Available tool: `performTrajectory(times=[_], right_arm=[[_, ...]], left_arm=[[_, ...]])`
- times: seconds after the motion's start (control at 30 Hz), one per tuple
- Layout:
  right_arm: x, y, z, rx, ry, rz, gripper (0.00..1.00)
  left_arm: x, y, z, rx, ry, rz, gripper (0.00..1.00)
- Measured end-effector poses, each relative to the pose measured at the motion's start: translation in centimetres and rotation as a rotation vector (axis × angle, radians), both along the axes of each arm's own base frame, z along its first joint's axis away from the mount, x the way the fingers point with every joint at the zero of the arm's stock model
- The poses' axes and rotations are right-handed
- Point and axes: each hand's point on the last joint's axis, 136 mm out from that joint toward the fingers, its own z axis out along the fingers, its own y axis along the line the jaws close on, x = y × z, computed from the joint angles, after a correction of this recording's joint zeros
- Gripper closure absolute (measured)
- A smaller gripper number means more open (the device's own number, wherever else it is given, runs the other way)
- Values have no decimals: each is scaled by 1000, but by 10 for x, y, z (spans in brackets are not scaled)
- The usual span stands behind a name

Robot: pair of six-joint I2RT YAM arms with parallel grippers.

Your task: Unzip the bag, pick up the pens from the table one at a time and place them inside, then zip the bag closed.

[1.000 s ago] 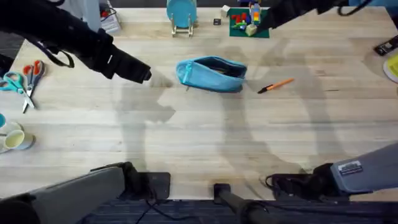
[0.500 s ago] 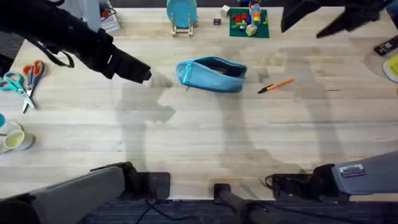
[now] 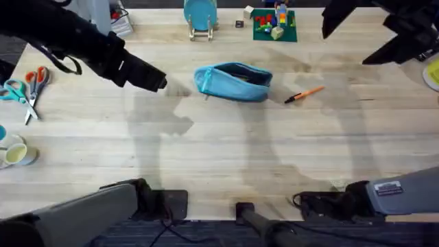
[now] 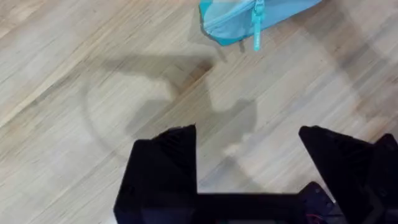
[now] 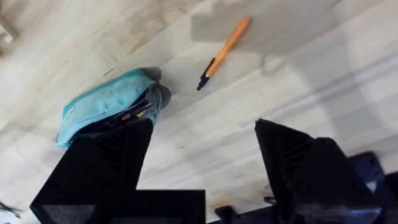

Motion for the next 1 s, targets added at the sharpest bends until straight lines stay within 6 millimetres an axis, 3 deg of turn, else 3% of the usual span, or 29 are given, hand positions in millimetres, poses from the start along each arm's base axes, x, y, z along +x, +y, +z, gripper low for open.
performTrajectory(times=[0.2,0.43,1.0], right_arm=[[-17,-1,-3,17,77,-148,5],[-12,-3,-7,21,70,-222,5],[-20,-5,-93,6,181,-340,5]], left_arm=[[0,0,0,0,0,0,6],[0,0,0,0,0,0,6],[0,0,0,0,0,0,6]])
